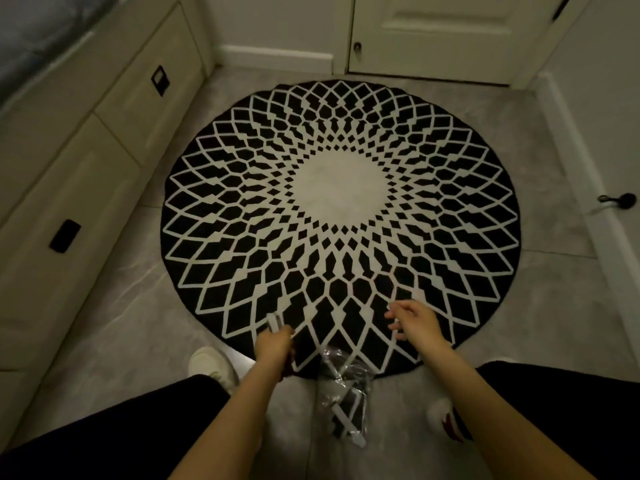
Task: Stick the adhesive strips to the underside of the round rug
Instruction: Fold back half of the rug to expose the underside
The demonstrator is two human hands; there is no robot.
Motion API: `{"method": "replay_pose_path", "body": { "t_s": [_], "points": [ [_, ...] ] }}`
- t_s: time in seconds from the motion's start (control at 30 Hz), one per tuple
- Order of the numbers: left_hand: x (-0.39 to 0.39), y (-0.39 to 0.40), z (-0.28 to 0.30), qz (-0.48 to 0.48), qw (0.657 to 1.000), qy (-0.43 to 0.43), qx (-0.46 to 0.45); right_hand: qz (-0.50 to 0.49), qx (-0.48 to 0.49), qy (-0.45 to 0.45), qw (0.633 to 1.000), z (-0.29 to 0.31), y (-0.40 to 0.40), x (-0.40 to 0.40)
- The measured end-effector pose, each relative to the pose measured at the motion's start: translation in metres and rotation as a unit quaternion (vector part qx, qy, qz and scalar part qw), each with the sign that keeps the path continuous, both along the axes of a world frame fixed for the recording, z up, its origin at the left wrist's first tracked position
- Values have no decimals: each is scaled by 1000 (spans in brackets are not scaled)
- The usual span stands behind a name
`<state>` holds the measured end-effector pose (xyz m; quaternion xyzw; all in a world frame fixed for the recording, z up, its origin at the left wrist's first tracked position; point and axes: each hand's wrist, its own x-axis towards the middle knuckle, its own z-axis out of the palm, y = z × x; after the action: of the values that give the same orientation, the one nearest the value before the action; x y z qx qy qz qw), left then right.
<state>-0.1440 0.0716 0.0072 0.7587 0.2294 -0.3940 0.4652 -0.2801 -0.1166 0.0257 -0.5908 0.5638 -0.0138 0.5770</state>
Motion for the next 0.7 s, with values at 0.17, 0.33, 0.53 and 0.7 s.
{"method": "replay_pose_path", "body": {
  "t_s": [0.17, 0.33, 0.53, 0.7],
  "points": [
    [10, 8, -59, 92, 993, 71, 20, -20, 88, 128, 988, -74, -10, -24],
    [17, 18, -90, 247, 957, 152, 10, -96, 152, 180, 967, -120, -9, -49],
    [26, 19, -103, 265, 946, 186, 15, -216, 207, 182, 937, -150, -1, -47],
    [27, 24, -117, 298, 934, 197, -19, -319, 243, 144, 904, -162, -4, -44]
  ]
}}
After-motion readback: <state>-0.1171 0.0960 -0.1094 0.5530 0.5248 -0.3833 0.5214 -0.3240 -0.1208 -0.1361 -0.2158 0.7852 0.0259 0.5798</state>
